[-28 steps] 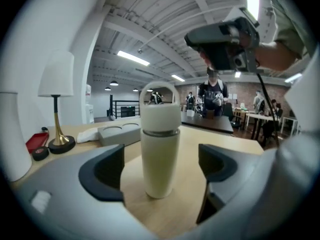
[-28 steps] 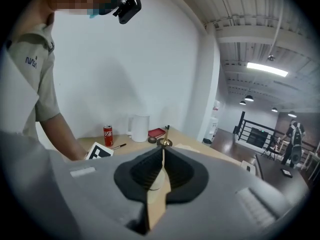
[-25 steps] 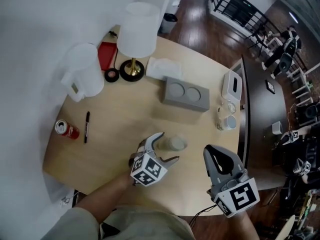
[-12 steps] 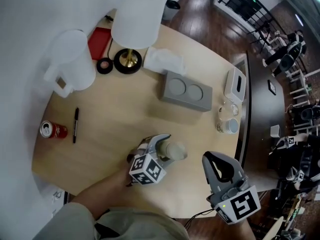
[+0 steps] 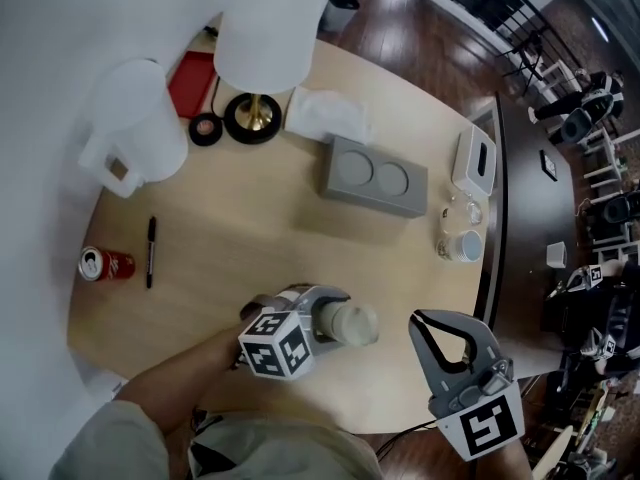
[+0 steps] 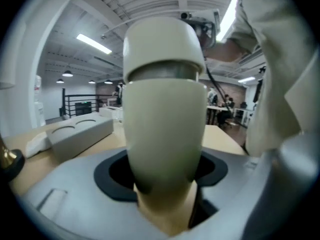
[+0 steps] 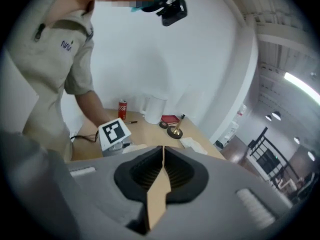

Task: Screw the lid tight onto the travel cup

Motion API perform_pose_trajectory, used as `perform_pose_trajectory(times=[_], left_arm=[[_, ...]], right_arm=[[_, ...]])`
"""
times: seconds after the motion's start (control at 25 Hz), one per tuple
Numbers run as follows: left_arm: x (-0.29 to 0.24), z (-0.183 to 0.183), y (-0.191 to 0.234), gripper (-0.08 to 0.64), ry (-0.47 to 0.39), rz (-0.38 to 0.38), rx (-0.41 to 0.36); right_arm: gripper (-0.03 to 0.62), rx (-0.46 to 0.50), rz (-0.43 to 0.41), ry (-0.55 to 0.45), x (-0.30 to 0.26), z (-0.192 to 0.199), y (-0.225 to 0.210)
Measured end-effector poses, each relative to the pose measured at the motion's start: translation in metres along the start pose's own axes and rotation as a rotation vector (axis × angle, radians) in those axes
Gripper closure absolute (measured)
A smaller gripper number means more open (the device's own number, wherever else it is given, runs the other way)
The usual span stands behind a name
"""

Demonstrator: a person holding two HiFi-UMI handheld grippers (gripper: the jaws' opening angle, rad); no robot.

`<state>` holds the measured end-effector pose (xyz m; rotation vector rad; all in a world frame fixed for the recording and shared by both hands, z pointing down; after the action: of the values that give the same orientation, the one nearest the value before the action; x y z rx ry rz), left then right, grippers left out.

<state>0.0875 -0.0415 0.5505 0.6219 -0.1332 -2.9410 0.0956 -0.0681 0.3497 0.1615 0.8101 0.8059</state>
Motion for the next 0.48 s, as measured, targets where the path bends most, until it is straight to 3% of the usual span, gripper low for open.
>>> perform_pose_trajectory(times=[0.12,0.24,0.48], left_arm=[[0.013,-0.002,-0.027,0.245,0.103,0.179,-0.089],[0.026,0.004,-0.050,0.244,0.198,0.315,-0.119],[0.035,0.012,-0.082,0.244,0.298,0.474,-0.136]], right_arm=[[0.594,0.258,-0.065,0.041,0.010,0.001,0.015],[0.518,0.472,-0.130,0.041,0.019,-0.001,0.035],[0.442,0.778,-0.295,0.065,0.032,0.006,0.076]])
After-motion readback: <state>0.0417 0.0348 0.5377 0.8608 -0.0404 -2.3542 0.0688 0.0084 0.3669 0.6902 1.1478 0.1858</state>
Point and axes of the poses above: the fingertips, and each gripper's own axes: x backward along the fingers, y to its left, z out of its underside, the point moved 2 cm from there along x, backward along the fingers, and after that the axes turned 8 degrees about z, right-handed, at the moved point
